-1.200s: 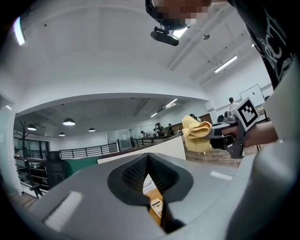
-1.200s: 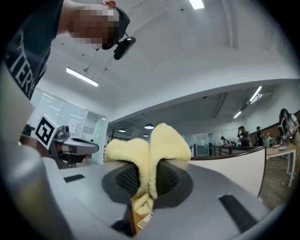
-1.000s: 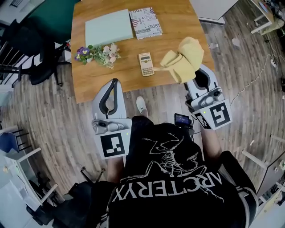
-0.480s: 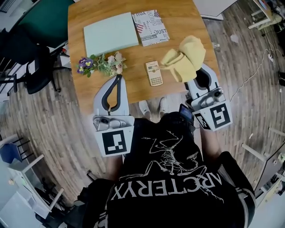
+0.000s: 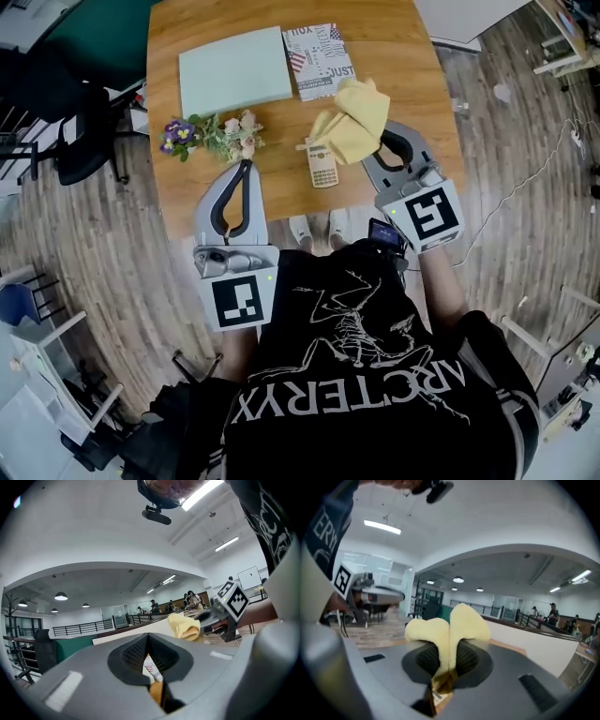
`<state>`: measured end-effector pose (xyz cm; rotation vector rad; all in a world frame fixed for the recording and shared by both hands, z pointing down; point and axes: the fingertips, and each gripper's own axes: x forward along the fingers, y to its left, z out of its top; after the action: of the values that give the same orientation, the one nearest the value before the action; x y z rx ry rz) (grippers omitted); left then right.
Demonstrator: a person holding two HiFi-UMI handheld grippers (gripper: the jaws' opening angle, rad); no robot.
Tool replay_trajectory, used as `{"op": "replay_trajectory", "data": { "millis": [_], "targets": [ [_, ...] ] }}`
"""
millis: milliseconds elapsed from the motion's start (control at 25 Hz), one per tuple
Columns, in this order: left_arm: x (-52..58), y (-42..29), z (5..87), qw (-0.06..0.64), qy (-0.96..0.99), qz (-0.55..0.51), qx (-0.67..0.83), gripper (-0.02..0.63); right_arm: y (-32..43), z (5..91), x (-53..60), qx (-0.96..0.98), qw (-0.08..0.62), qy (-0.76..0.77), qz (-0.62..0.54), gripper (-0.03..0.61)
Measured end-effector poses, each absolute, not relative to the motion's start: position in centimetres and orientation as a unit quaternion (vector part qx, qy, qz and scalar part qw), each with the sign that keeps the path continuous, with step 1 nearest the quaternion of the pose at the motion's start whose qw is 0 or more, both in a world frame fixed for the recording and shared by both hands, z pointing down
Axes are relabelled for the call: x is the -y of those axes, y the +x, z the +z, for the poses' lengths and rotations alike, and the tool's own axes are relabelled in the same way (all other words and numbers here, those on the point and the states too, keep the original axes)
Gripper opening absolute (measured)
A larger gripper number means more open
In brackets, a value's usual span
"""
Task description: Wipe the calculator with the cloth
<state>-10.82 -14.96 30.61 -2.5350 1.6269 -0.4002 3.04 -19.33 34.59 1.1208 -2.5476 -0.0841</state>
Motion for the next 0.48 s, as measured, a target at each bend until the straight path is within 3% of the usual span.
{"op": "replay_trajectory", "data": {
  "millis": [160,320,480],
  "targets": [
    [14.0,-10.9,30.4,0.053,-0.818,-0.143,-0.555,0.009,0.0,44.3,21.7,0.899,0.333,0.283,-0.026,0.052],
    [12.4,-11.0,30.6,0.035,-0.804,-0.142,-0.576,0.009,-1.6,55.2,22.9,0.829,0.514,0.167,-0.142,0.052],
    [11.0,-11.9,30.8,0.024,-0.786,-0.148,-0.6,0.009,-3.2,62.7,23.1,0.798,0.57,0.099,-0.166,0.052]
  ]
}}
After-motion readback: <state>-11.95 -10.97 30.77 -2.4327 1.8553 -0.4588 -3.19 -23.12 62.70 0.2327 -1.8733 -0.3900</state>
